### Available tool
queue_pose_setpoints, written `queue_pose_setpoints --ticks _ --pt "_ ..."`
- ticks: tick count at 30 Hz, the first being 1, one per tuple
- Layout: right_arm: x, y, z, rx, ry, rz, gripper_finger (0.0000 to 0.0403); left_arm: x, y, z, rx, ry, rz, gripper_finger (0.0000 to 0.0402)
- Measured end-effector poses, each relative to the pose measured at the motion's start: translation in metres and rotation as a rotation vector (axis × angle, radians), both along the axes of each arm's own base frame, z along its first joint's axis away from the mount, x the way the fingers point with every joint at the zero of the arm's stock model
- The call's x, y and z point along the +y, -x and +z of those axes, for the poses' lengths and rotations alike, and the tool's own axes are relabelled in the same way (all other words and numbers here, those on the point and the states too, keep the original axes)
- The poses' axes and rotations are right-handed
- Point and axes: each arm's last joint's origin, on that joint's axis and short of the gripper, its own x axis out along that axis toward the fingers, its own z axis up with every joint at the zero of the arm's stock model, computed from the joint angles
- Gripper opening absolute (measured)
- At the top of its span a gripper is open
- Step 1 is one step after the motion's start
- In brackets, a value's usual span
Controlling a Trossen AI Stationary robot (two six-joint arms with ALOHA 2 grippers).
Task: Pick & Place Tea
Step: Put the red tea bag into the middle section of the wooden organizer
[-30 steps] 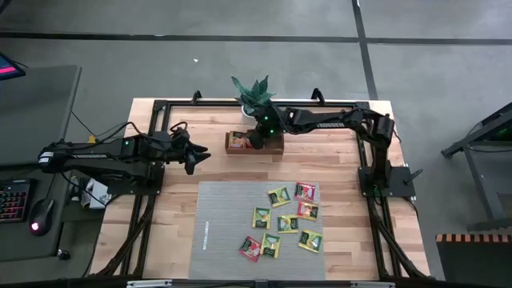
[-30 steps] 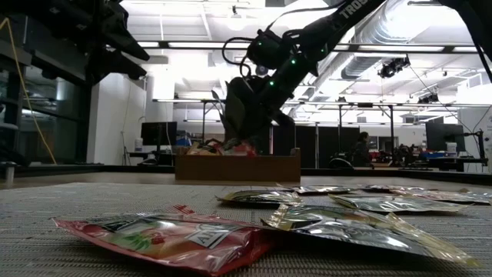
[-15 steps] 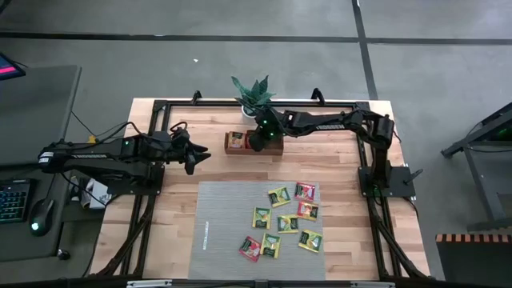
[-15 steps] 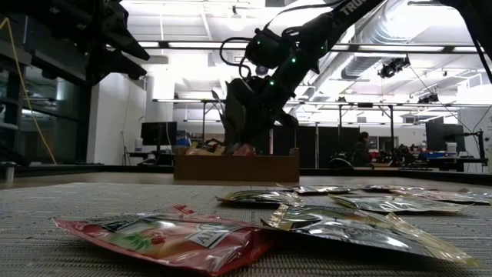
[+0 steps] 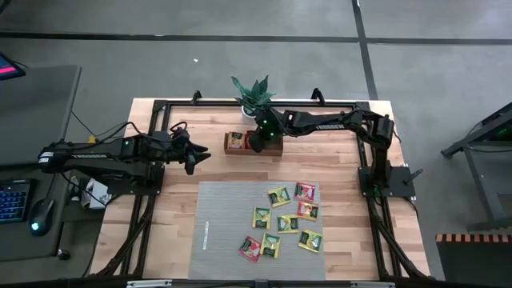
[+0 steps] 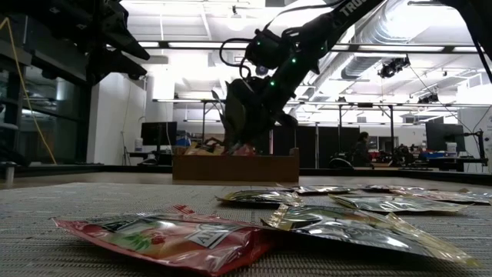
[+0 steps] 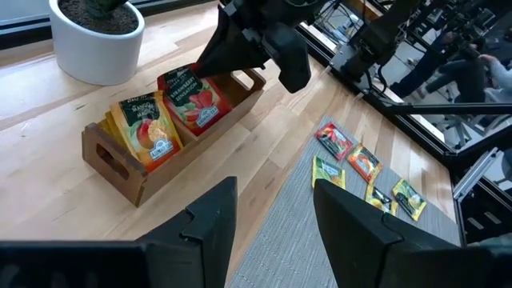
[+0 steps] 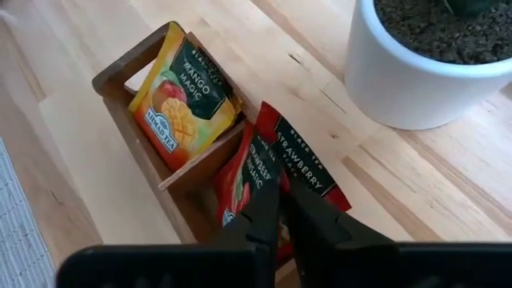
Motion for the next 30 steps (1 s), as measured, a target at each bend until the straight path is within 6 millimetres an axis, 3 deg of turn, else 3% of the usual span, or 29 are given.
queue_pose_setpoints --ticks 7,15,22,30 --pt "-0.001 0.004 0.019 -0.054 0.031 0.023 0.0080 0.000 0.000 0.000 -0.002 0.000 0.000 0.0165" --pt "0.008 0.013 0.056 -0.150 0.057 0.109 0.0113 0.000 0.000 0.001 -0.009 0.001 -0.003 0.0165" --pt "0.041 0.023 0.087 -0.190 0.043 0.290 0.0106 -0.001 0.000 0.001 -0.009 0.010 -0.025 0.0165" --pt "0.085 0.064 0.107 0.063 0.072 0.232 0.0088 -0.003 -0.003 -0.001 0.002 0.043 -0.100 0.0165"
